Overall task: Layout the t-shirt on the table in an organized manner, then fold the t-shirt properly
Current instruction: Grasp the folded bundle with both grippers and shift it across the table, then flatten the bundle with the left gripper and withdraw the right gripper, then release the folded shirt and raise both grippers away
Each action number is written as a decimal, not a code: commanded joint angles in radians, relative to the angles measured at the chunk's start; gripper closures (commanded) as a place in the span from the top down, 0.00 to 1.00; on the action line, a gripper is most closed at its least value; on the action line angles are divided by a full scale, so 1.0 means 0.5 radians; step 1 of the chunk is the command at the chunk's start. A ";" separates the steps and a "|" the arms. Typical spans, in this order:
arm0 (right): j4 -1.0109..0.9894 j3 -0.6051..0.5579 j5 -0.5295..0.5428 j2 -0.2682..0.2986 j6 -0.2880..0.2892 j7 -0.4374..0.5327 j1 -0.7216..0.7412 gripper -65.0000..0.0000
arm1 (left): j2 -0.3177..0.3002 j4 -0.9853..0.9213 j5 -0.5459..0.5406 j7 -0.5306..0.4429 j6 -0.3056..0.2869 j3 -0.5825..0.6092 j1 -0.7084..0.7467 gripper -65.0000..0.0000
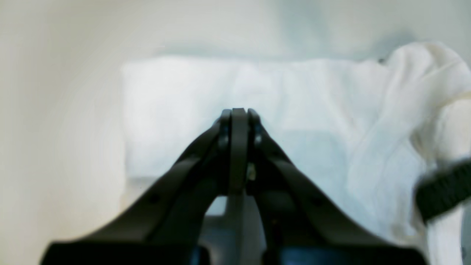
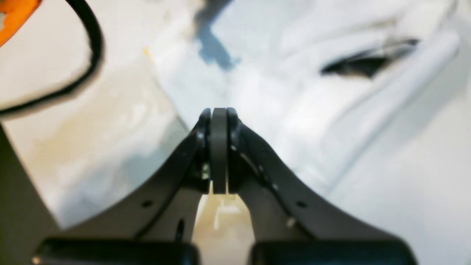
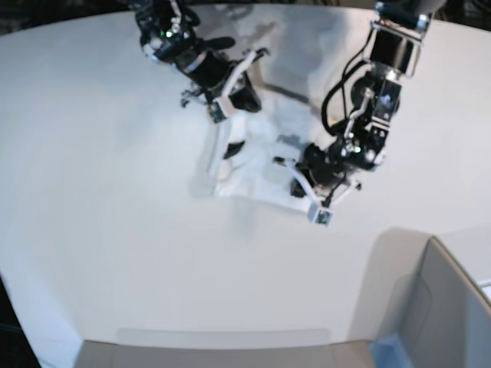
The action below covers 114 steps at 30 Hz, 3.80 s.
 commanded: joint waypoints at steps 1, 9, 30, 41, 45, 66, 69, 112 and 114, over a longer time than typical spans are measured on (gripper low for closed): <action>-0.015 0.007 0.017 -0.011 0.008 0.056 0.045 0.00 | -0.025 -0.034 0.007 -0.021 0.006 -0.001 -0.028 0.00; -0.285 0.083 0.017 -0.011 0.002 0.056 0.293 0.00 | -0.230 0.045 0.007 -0.021 0.012 -0.023 0.147 0.00; -0.497 0.249 0.008 -0.039 0.005 -0.143 0.947 0.00 | -0.230 1.043 -0.005 0.424 0.012 -0.615 0.684 0.00; 0.024 0.940 0.001 -0.011 -0.001 -0.143 0.502 0.00 | 0.006 1.073 -0.002 0.384 0.009 0.054 0.653 0.00; 0.018 1.185 0.014 -0.011 -0.001 -0.143 0.422 0.00 | 0.009 1.064 0.004 0.264 0.012 0.416 0.564 0.00; 0.141 1.299 0.005 0.004 0.002 -0.137 0.213 0.00 | 0.227 0.153 0.007 0.092 0.015 0.615 0.138 0.00; 0.141 1.296 0.005 0.004 0.002 -0.137 0.213 0.00 | 0.224 0.125 0.007 0.055 0.018 0.539 0.134 0.00; 0.399 1.044 0.008 0.038 0.306 -0.134 0.091 0.00 | -0.068 0.813 0.007 -0.500 0.015 -0.750 0.742 0.00; 0.411 1.032 0.011 0.038 0.318 -0.100 0.054 0.00 | -0.068 0.862 0.007 -0.534 0.015 -0.894 0.837 0.00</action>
